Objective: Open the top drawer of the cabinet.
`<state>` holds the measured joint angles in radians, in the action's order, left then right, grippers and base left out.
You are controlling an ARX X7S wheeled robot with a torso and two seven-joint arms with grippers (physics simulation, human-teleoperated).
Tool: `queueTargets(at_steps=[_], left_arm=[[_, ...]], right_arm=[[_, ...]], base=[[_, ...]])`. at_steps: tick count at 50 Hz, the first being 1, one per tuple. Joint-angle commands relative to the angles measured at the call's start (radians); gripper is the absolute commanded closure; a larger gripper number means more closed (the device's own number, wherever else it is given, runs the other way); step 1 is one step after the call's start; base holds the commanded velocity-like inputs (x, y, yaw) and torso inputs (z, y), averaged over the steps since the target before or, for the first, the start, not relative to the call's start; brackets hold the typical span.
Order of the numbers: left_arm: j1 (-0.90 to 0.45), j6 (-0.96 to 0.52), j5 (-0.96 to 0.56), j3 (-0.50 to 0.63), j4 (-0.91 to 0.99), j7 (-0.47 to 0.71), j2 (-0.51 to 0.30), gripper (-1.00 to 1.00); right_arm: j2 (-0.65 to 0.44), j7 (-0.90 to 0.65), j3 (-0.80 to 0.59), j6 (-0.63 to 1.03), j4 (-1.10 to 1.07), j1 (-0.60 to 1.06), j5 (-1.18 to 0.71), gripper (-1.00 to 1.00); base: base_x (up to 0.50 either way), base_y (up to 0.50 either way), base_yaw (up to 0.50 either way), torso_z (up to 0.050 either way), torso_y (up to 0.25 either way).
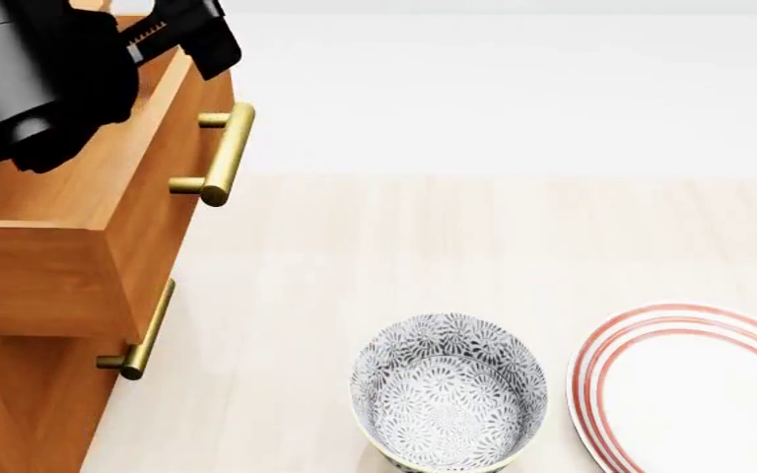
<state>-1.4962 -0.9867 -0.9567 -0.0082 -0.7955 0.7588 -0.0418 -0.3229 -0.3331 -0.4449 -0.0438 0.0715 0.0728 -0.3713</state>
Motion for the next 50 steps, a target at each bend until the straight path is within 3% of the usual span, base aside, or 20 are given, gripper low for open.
queueTargets(at_steps=[1,12,32,50], left_arm=[[-0.016,0.044,-0.016,-0.037,-0.066,0.019,0.009,-1.0],[-0.005,0.061,-0.035,-0.032,-0.1,0.024,0.01,-1.0],[0.003,0.015,-0.225,-0.02,-0.099,0.037,0.03,-1.0],[0.015,0.038,-0.418,0.145,-0.057,0.041,0.038,-1.0]], right_arm=[[0.017,0.015,0.02,0.004,0.0,0.003,0.012,-1.0],[0.014,0.011,0.022,0.009,-0.004,0.005,0.005,-1.0],[0.012,0.014,0.012,0.0,0.003,0.004,0.007,-1.0],[0.007,0.013,0.006,-0.001,-0.001,0.003,0.006,-1.0]], base=[[0.0,0.0,0.0,0.0,0.0],[0.0,0.0,0.0,0.0,0.0],[0.0,0.0,0.0,0.0,0.0],[0.0,0.0,0.0,0.0,0.0]])
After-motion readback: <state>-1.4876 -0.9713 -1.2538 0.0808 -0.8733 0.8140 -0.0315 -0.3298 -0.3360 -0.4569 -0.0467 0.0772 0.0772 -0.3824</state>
